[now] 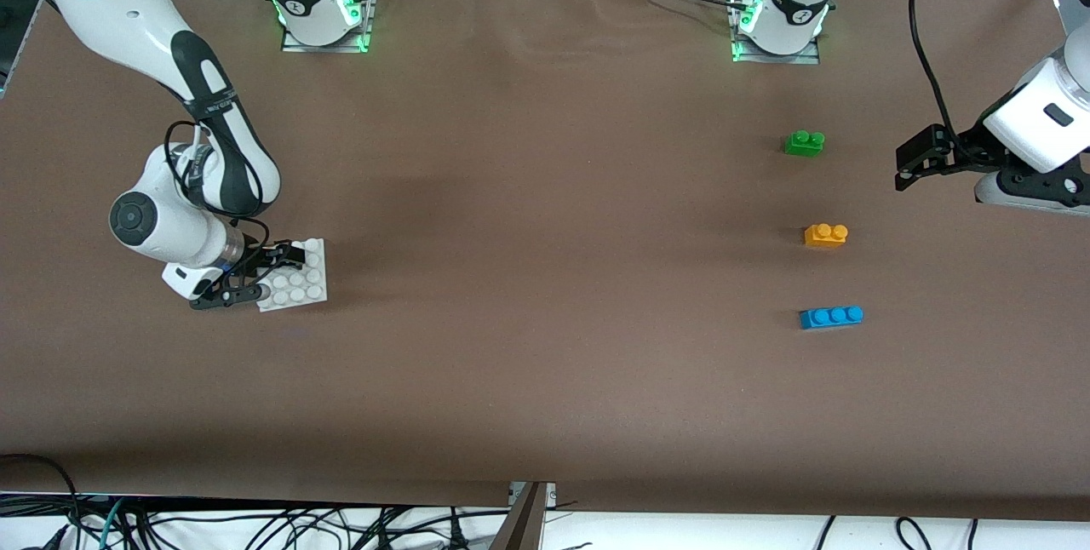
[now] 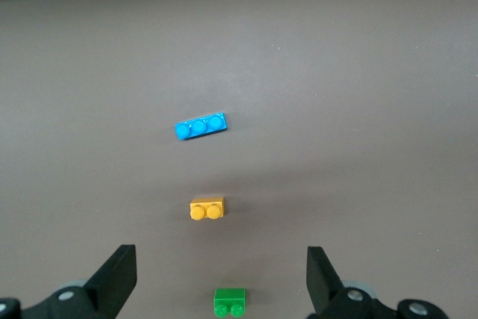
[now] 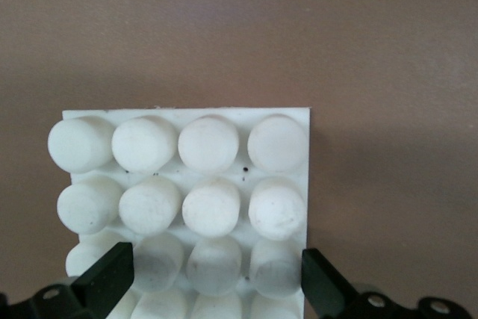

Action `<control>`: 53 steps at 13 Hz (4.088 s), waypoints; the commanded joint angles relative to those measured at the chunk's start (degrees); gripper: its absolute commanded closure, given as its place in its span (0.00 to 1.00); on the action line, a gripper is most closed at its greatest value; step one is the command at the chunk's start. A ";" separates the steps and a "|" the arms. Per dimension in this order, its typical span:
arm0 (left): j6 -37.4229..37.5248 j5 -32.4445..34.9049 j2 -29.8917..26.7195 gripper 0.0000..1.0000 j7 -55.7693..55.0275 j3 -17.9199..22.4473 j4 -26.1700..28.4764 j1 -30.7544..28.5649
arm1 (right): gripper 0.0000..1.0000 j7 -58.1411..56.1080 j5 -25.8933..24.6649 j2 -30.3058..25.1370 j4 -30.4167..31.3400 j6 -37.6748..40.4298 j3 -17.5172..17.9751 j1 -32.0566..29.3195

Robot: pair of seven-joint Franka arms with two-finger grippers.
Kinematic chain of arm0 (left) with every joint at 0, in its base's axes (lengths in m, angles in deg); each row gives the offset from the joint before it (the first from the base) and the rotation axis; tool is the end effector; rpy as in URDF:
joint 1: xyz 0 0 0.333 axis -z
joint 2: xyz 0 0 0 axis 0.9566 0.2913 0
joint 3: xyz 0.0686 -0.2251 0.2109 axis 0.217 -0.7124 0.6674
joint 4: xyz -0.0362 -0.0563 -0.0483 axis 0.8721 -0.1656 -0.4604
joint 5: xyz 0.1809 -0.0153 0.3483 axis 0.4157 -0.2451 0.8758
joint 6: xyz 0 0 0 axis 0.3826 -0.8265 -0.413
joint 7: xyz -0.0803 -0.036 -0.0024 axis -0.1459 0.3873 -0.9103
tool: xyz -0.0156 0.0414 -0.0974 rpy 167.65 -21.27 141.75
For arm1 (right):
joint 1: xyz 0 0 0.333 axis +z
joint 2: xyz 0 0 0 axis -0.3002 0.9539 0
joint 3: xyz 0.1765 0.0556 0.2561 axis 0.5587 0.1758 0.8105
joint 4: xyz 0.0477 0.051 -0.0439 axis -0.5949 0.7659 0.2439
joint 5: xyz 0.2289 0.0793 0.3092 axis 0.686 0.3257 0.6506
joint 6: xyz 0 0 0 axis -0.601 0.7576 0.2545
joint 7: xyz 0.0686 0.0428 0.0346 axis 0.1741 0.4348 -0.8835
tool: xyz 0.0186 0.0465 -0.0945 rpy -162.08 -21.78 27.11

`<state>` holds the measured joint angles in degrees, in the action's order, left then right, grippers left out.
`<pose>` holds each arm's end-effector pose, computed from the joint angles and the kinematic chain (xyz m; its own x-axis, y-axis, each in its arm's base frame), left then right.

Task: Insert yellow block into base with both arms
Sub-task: 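Slide the white base plate toward the table middle with the right gripper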

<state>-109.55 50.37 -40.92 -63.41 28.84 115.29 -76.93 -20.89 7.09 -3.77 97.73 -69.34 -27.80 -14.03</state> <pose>0.5945 -0.0474 0.6103 0.9921 -0.1230 0.0232 -0.1227 -0.9924 -0.0102 0.6102 0.0032 0.1815 0.9819 0.1847 -0.0419 0.1817 -0.9812 -0.0653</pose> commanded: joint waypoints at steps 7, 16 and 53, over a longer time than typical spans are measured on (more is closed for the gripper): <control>0.05 -1.28 -0.71 0.00 0.65 5.12 0.16 4.83 | 0.00 15.64 2.27 6.50 -0.75 -5.29 0.99 11.57; 0.14 -1.28 -0.71 0.00 0.65 5.12 0.16 4.74 | 0.00 32.79 2.18 7.90 -4.00 -5.11 0.99 21.16; 0.93 -1.37 -0.71 0.00 0.74 5.56 0.25 4.22 | 0.00 53.72 1.65 13.71 -20.00 -4.41 0.91 40.42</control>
<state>-109.18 50.36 -40.98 -63.41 33.82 115.29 -72.81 33.04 7.97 8.83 79.88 -73.56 -26.93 26.00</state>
